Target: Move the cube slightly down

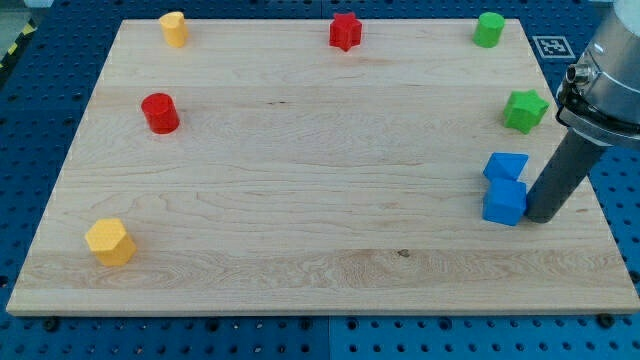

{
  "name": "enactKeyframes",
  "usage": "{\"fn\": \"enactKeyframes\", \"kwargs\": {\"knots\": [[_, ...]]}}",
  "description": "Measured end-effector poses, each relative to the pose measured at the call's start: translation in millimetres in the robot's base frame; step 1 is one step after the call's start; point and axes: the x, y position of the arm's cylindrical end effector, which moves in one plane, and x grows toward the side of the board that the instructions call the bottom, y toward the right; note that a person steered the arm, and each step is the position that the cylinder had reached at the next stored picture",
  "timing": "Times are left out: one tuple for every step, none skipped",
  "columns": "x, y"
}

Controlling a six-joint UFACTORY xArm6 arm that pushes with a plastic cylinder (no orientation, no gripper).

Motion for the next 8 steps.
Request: {"fn": "enactKeyframes", "kwargs": {"knots": [[-6, 1], [-1, 1], [37, -4], [33, -42], [3, -89], [2, -104], [-15, -86], [-26, -71]]}}
